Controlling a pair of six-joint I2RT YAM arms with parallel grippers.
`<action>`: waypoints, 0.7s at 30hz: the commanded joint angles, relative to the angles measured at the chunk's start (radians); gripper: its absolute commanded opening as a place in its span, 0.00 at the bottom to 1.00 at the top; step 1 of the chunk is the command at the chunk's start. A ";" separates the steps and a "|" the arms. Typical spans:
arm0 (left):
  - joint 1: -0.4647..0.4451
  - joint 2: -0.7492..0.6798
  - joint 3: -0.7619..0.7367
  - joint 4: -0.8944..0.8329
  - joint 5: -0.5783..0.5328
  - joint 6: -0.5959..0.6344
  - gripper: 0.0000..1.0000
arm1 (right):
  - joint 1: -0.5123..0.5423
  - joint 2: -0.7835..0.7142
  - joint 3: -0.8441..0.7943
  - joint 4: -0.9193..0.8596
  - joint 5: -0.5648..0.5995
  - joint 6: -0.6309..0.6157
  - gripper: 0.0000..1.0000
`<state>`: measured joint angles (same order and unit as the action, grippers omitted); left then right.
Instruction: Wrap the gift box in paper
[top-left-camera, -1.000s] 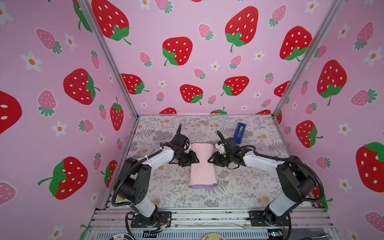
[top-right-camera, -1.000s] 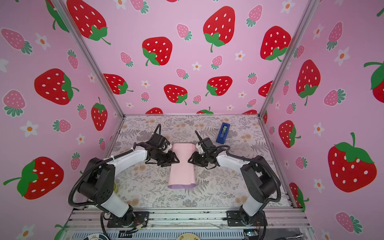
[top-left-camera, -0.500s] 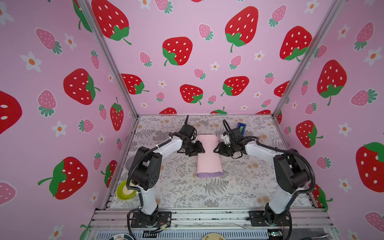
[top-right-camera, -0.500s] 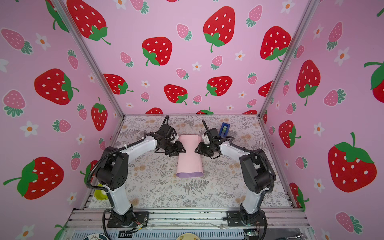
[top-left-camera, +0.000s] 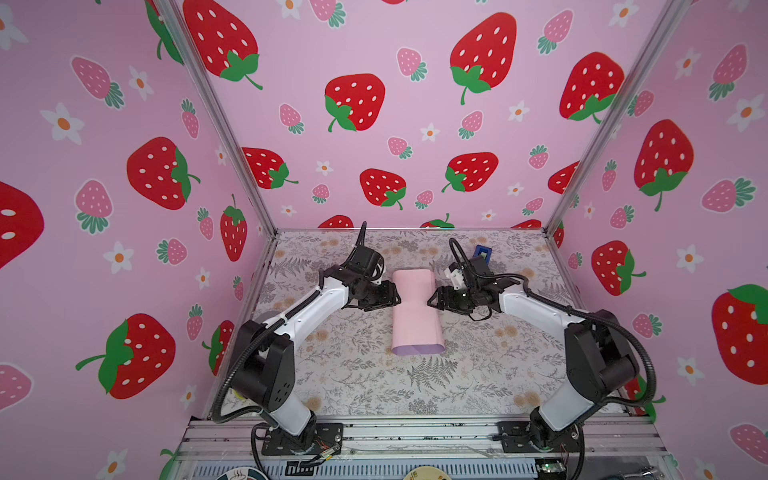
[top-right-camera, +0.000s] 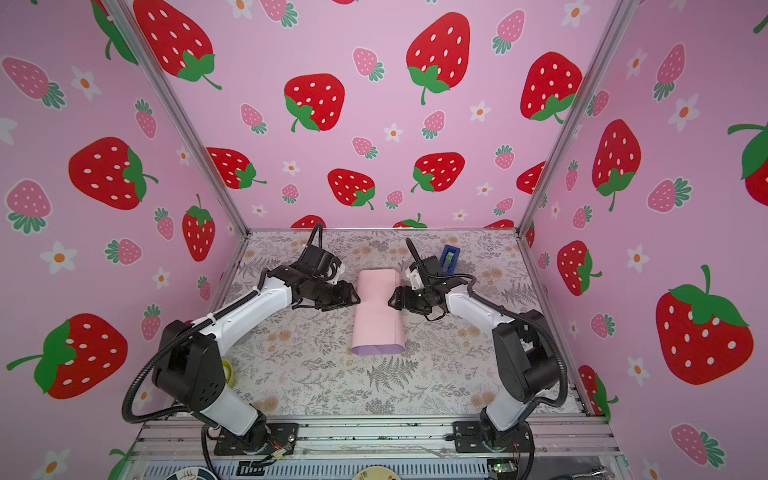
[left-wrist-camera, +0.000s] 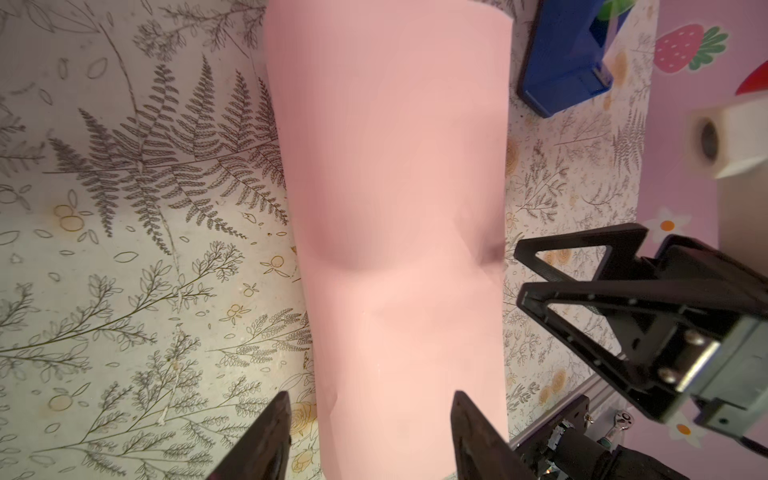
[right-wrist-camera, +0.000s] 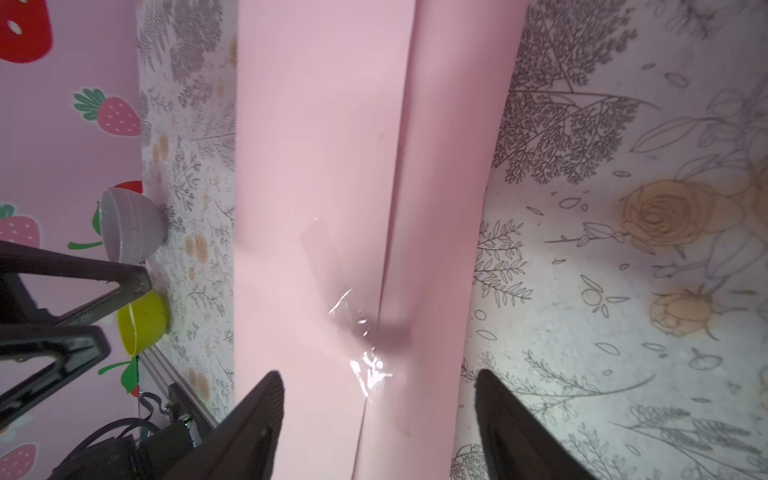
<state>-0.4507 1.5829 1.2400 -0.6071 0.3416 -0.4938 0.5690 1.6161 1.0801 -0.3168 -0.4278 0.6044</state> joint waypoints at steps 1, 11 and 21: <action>-0.016 -0.049 -0.069 -0.018 -0.042 -0.008 0.63 | 0.016 -0.042 -0.041 -0.029 0.015 -0.040 0.81; -0.107 -0.146 -0.244 0.090 -0.112 -0.090 0.65 | 0.096 -0.100 -0.177 0.026 0.100 0.028 0.86; -0.150 -0.091 -0.277 0.196 -0.165 -0.120 0.66 | 0.109 -0.039 -0.224 0.126 0.141 0.051 0.77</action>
<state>-0.5911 1.4647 0.9779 -0.4515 0.2279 -0.5922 0.6720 1.5589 0.8772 -0.2317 -0.3252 0.6357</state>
